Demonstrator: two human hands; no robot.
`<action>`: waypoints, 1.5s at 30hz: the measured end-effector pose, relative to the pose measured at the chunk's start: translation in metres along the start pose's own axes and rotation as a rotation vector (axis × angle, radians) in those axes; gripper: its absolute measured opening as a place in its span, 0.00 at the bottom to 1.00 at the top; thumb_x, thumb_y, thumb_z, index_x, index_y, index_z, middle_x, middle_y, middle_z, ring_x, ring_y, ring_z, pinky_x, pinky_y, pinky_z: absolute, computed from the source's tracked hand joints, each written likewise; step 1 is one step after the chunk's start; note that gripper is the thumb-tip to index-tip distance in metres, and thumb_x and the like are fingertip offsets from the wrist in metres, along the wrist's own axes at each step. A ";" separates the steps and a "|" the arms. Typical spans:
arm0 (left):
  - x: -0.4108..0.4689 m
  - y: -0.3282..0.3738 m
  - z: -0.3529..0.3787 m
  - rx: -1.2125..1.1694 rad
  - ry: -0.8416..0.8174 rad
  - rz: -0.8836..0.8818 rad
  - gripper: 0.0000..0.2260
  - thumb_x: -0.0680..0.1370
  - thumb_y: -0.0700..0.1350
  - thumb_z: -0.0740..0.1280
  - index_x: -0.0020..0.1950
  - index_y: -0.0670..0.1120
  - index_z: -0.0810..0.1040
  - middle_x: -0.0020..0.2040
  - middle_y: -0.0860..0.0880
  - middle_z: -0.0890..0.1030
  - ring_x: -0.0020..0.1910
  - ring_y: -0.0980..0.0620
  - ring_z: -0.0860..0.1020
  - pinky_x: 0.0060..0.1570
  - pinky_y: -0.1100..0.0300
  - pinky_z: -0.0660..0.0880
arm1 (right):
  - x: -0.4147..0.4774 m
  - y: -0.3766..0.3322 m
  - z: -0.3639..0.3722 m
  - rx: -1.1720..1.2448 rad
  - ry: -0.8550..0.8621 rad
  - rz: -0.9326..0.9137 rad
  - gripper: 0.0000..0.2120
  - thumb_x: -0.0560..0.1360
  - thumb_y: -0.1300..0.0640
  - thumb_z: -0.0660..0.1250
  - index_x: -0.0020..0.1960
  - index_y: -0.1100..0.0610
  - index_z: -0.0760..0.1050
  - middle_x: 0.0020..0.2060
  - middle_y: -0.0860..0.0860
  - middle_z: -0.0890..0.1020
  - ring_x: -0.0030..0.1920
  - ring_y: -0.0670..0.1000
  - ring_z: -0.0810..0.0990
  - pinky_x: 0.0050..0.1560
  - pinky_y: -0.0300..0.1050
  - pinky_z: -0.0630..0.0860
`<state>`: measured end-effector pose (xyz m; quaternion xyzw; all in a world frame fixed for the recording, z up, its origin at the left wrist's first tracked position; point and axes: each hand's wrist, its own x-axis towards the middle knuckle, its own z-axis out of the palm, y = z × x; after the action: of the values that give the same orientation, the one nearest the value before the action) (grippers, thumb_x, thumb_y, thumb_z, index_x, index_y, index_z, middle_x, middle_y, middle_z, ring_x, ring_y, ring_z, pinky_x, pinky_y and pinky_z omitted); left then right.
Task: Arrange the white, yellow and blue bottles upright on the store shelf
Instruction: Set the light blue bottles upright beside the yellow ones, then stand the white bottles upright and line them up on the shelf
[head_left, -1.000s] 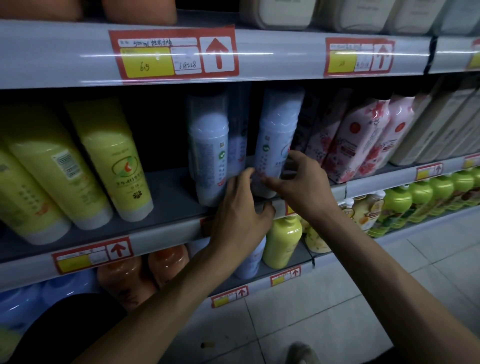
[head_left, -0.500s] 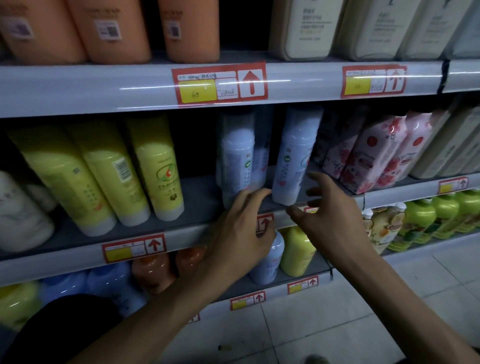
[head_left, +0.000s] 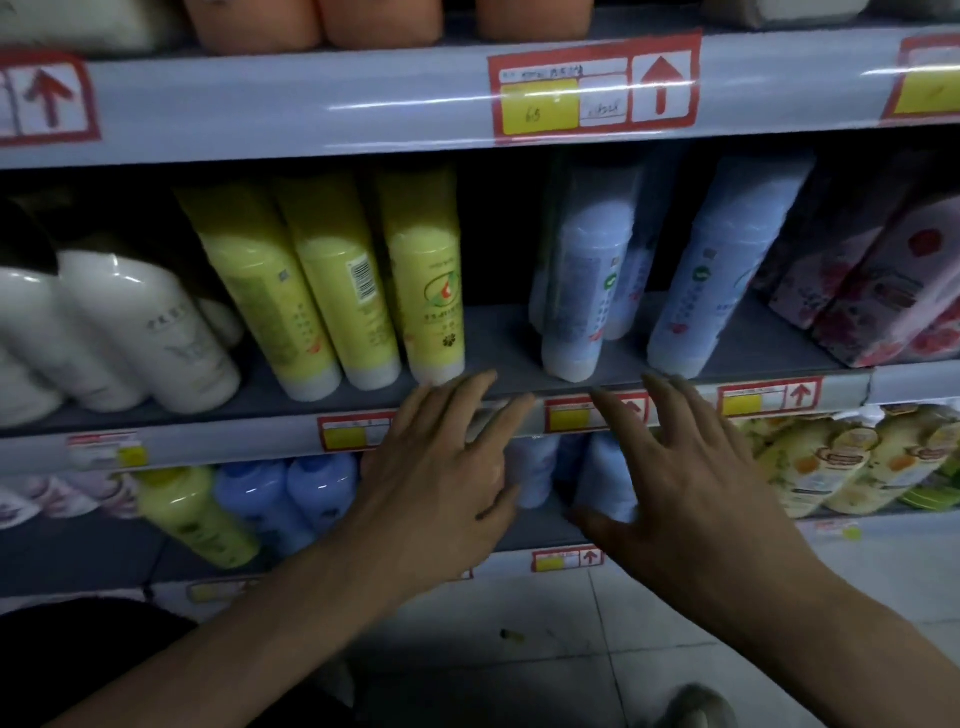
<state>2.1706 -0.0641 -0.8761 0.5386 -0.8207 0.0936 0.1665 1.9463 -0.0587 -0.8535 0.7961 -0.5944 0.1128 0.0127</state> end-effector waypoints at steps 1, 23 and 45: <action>-0.005 0.000 -0.002 -0.001 -0.019 -0.016 0.35 0.75 0.57 0.69 0.80 0.50 0.66 0.78 0.42 0.67 0.73 0.43 0.64 0.72 0.40 0.69 | -0.001 -0.004 0.002 -0.018 0.005 -0.024 0.46 0.65 0.32 0.68 0.78 0.55 0.69 0.73 0.67 0.72 0.74 0.72 0.69 0.67 0.70 0.71; -0.164 -0.085 -0.083 -0.038 -0.011 -0.488 0.38 0.80 0.62 0.65 0.85 0.56 0.51 0.83 0.49 0.55 0.81 0.45 0.56 0.79 0.48 0.58 | 0.002 -0.201 -0.011 0.139 -0.140 -0.347 0.45 0.74 0.35 0.67 0.84 0.51 0.54 0.78 0.61 0.62 0.78 0.62 0.62 0.74 0.56 0.65; -0.229 -0.163 -0.137 0.145 -0.132 -0.787 0.41 0.78 0.62 0.65 0.84 0.56 0.47 0.80 0.46 0.58 0.80 0.42 0.57 0.79 0.40 0.56 | 0.041 -0.335 0.000 0.183 -0.231 -0.465 0.54 0.68 0.36 0.77 0.82 0.52 0.52 0.75 0.59 0.63 0.75 0.63 0.62 0.74 0.57 0.64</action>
<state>2.4267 0.1111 -0.8390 0.8269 -0.5519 0.0455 0.0980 2.2749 0.0007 -0.8069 0.9166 -0.3807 0.0685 -0.1015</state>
